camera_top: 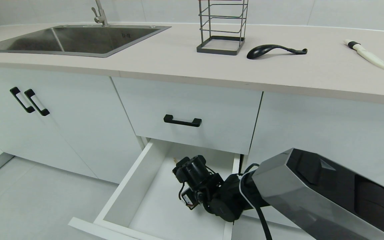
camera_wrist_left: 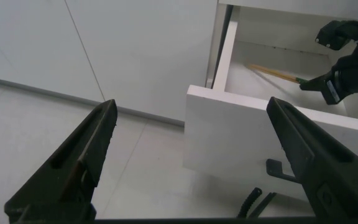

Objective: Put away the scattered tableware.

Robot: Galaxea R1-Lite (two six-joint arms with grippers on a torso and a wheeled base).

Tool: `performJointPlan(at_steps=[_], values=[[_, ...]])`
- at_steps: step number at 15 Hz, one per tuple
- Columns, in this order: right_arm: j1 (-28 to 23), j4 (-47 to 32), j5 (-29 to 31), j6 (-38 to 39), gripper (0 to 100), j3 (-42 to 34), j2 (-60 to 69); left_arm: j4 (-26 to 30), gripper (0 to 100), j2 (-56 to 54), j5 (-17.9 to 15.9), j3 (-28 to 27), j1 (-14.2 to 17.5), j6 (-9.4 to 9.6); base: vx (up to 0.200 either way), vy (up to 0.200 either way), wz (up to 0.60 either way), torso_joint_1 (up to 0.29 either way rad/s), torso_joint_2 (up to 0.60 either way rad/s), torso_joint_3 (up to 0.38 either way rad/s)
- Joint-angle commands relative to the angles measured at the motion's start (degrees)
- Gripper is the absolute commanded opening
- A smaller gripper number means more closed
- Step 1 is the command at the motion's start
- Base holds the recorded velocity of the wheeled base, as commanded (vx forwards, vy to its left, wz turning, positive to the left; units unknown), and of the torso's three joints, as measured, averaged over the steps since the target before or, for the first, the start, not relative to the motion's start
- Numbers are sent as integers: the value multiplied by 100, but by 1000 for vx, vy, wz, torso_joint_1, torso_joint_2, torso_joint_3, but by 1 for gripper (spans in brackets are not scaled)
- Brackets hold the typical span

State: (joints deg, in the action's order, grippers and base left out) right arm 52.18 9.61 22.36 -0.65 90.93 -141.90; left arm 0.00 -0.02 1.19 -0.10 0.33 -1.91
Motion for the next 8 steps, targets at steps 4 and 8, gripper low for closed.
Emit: performJointPlan(at_steps=[4,8], values=[[29,-99,-56,12,100,56,-4,0,100,2,4,1,2,-2,0,0,0,0,0,0],[161,-126,-65,56,100,215,250,0,100,2,4,1,2,-2,0,0,0,0,0,0]])
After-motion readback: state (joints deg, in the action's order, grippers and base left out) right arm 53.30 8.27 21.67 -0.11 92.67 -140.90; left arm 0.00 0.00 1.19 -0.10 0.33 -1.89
